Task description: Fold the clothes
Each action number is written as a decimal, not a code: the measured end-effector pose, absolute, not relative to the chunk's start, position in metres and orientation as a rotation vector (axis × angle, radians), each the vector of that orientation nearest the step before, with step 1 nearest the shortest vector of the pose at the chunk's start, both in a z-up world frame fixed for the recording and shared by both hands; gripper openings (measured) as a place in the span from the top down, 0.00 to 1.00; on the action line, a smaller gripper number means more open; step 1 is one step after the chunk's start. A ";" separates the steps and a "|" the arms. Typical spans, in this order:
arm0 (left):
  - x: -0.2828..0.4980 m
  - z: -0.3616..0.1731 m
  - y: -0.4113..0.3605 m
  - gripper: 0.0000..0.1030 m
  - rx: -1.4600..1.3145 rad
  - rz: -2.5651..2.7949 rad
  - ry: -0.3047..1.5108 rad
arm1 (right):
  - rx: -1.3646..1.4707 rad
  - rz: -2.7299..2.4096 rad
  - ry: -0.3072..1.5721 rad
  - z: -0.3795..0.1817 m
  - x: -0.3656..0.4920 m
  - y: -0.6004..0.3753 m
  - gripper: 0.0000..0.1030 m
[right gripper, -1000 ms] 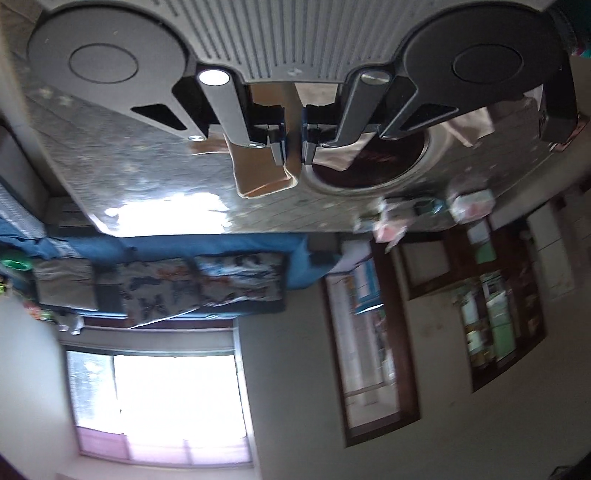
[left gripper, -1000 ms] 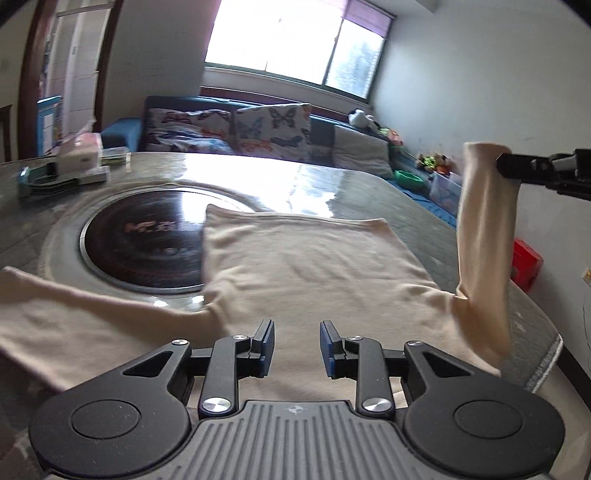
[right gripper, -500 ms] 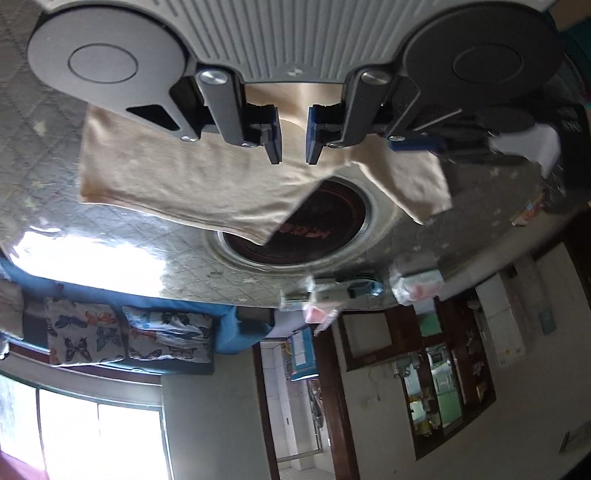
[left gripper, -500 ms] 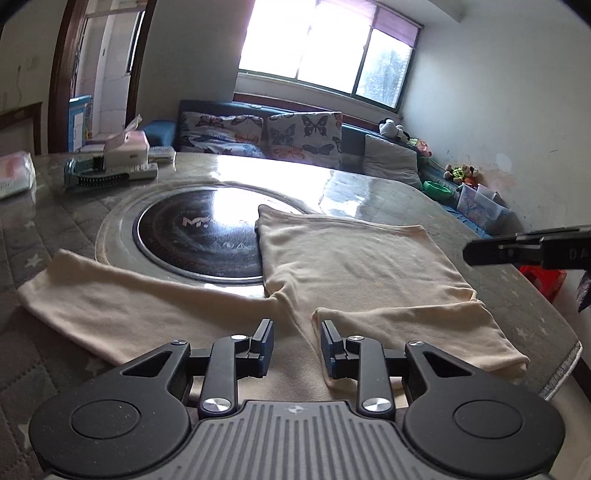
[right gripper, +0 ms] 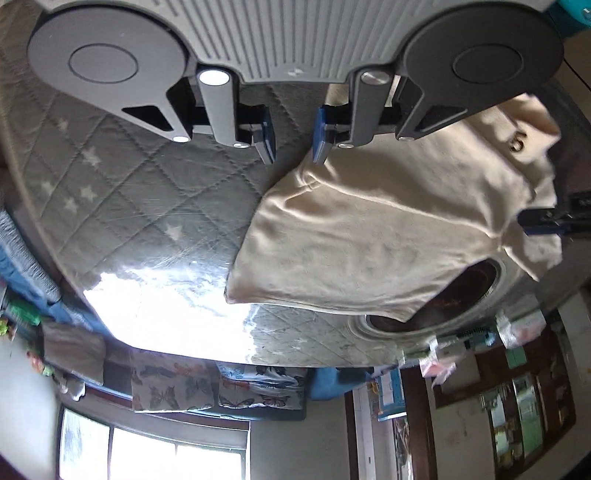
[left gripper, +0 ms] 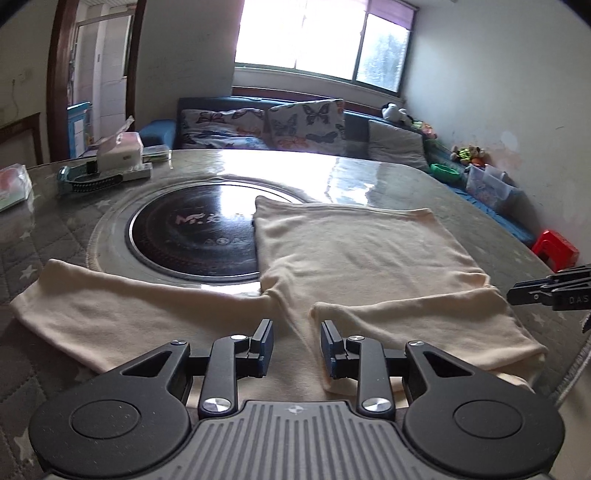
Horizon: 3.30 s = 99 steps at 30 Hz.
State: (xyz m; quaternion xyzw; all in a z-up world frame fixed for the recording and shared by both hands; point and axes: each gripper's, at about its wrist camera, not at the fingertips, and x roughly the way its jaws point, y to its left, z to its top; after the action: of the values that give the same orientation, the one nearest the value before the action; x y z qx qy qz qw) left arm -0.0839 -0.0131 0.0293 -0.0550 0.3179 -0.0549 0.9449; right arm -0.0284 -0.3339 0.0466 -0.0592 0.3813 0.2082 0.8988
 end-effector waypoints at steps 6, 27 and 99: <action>-0.082 0.026 0.004 0.67 -0.105 -0.017 0.667 | -0.143 0.501 0.721 0.047 -0.019 -0.317 0.79; -0.091 0.024 0.047 0.67 -0.135 0.140 0.651 | -0.261 0.494 0.721 0.041 -0.021 -0.300 0.80; -0.081 0.075 -0.152 0.93 -0.027 -0.464 0.574 | -0.068 0.487 0.652 0.053 -0.042 -0.355 0.80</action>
State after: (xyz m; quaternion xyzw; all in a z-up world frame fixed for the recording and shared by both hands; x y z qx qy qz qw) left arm -0.0809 -0.1524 0.0747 -0.0131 0.2807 -0.2269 0.9325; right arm -0.0418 -0.3551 0.0526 -0.0329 0.3172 0.2370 0.9177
